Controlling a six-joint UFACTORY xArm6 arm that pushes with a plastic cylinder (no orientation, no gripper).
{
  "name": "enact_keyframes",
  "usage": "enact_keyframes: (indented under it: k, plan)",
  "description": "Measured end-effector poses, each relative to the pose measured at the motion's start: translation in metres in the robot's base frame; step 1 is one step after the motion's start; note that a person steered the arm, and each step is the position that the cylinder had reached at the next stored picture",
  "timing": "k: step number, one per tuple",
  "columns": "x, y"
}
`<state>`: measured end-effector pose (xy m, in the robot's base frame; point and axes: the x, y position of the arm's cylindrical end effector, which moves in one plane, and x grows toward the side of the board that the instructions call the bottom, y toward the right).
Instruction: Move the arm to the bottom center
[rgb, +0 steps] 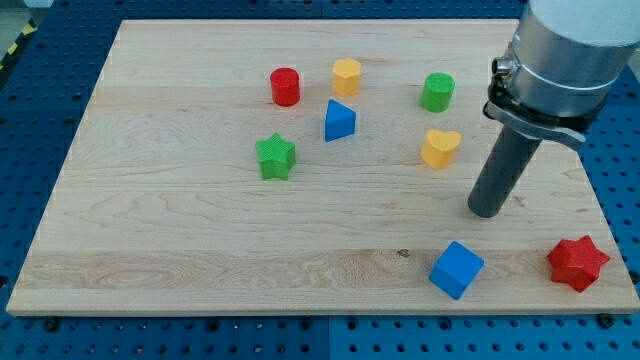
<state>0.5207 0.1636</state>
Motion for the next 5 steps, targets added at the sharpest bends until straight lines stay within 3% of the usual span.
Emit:
enact_keyframes:
  k: [3, 5]
  plan:
    - [-0.024, -0.109]
    - [0.032, -0.157]
